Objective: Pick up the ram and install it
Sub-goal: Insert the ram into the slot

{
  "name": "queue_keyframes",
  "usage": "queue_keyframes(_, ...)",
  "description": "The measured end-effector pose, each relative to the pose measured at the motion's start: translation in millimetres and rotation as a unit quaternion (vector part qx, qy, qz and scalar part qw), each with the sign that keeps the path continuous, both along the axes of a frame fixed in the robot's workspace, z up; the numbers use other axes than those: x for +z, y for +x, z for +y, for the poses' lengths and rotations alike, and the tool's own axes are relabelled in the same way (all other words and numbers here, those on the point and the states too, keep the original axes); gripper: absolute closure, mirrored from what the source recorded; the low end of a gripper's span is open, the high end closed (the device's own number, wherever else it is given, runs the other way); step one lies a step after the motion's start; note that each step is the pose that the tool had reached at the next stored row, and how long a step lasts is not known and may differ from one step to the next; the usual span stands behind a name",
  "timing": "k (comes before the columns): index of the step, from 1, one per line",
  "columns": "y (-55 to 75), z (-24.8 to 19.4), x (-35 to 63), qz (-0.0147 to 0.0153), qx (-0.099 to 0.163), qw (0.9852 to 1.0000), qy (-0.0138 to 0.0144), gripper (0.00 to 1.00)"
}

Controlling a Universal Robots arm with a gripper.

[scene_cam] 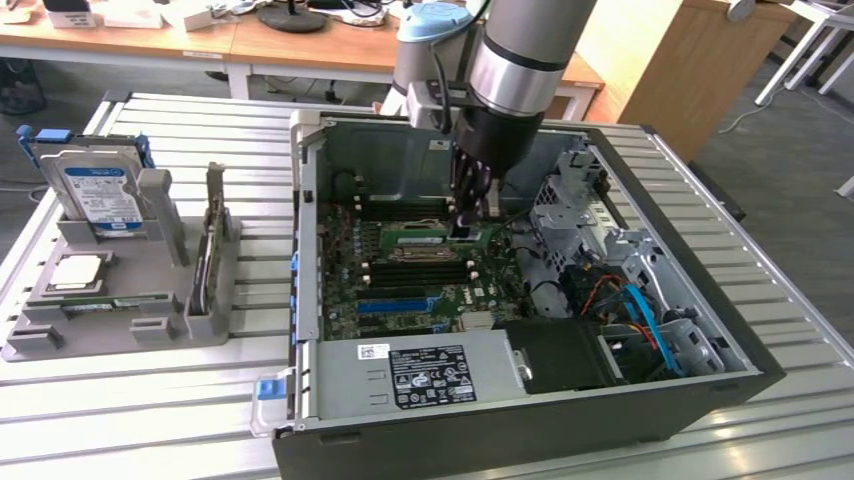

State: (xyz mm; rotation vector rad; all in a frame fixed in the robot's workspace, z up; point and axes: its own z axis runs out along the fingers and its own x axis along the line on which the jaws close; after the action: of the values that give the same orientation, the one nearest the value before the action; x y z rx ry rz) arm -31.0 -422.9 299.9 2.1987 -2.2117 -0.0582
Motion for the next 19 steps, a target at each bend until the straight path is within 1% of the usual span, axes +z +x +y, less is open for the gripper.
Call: queue_keyframes(19, 0.0, 0.0, -17.3, 0.0, -0.002, 1.0, 0.0, 0.88)
